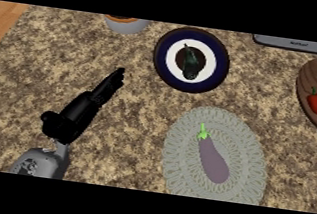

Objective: Pick the bell pepper from the placemat and place it in the bowl

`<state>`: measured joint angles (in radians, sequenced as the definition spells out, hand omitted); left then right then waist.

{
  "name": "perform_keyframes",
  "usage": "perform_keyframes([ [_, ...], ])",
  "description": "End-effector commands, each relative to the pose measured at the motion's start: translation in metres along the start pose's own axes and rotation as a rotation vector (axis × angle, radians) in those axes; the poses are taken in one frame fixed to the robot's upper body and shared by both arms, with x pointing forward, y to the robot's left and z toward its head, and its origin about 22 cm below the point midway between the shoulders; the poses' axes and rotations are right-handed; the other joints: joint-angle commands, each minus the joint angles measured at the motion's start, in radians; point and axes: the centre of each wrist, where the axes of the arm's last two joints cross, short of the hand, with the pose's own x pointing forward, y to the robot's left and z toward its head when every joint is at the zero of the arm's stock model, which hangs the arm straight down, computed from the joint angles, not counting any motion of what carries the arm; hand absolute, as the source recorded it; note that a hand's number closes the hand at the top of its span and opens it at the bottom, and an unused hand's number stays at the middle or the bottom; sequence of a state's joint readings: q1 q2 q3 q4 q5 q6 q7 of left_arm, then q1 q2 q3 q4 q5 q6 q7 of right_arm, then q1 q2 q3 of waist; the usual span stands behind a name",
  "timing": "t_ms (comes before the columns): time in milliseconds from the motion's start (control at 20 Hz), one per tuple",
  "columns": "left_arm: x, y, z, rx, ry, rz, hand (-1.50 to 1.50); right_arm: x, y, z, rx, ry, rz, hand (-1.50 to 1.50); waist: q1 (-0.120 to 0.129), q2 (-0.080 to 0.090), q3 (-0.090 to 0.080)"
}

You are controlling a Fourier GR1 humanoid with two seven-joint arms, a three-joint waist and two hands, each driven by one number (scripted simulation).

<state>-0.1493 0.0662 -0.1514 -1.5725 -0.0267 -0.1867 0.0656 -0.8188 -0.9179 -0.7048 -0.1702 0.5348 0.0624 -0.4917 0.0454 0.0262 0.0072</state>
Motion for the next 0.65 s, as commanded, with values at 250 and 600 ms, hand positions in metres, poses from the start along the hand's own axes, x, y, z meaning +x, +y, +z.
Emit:
perform_keyframes([
  [250, 0.005, -0.004, 0.000, 0.019, -0.014, 0.005, 0.00, -0.042, -0.066, 0.043, -0.110, 0.019, -0.135, -1.50, -0.015, 0.004, 0.007],
  [600, 0.001, 0.002, 0.003, 0.022, -0.015, -0.002, 0.00, -0.052, -0.103, 0.065, -0.037, 0.013, -0.144, -1.50, -0.015, 0.005, 0.009],
])
